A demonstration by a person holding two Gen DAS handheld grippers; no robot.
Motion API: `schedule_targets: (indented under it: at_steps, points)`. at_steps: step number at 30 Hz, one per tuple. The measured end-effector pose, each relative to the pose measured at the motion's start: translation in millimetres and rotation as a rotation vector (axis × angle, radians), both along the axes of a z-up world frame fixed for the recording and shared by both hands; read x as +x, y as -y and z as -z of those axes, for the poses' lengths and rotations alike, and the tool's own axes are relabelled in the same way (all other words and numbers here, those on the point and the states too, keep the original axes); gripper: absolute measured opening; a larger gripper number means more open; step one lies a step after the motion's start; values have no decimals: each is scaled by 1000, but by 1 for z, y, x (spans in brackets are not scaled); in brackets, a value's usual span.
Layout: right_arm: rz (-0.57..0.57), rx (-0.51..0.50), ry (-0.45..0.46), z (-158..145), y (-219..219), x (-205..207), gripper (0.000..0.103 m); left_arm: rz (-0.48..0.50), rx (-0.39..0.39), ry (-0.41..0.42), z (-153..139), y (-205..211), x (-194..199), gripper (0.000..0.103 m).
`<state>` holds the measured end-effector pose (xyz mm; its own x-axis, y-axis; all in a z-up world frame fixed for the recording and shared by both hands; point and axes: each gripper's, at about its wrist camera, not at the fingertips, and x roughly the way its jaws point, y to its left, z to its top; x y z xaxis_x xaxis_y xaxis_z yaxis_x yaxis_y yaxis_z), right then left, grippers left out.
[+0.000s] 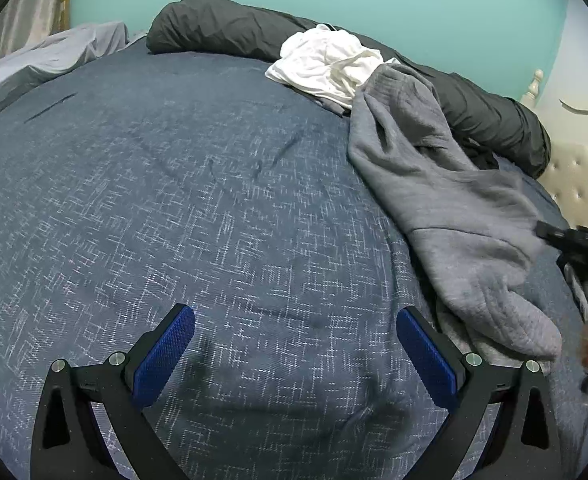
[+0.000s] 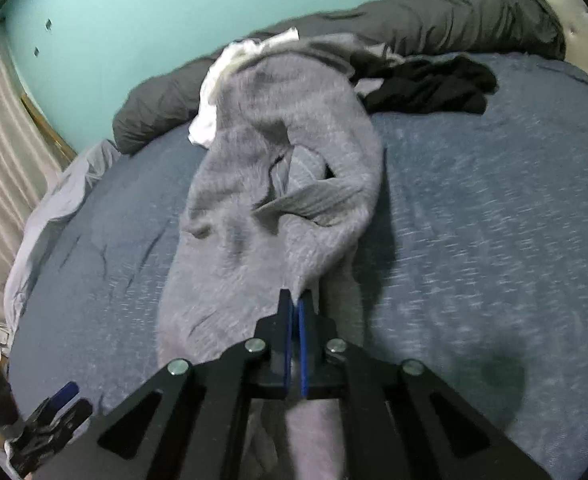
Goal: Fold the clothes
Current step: 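Drag the grey sweatshirt across the bed with the right gripper, then open, then grasp the grey sweatshirt edge with the left gripper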
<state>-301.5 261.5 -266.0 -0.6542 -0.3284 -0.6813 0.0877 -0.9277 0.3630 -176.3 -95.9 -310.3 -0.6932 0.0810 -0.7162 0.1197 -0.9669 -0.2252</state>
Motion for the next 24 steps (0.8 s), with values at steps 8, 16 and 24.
schedule_targets:
  at_steps: [8,16,24]
  points:
    - [57,-1,-122,-62,-57,83,2,-12,4,-11,-4,4,6,103]
    - [189,-1,64,-22,-97,120,3,-6,3,-21,-6,3,8,103]
    - [334,-40,31,-1,-100,115,37,12,-17,-22,-5,-2,1,103]
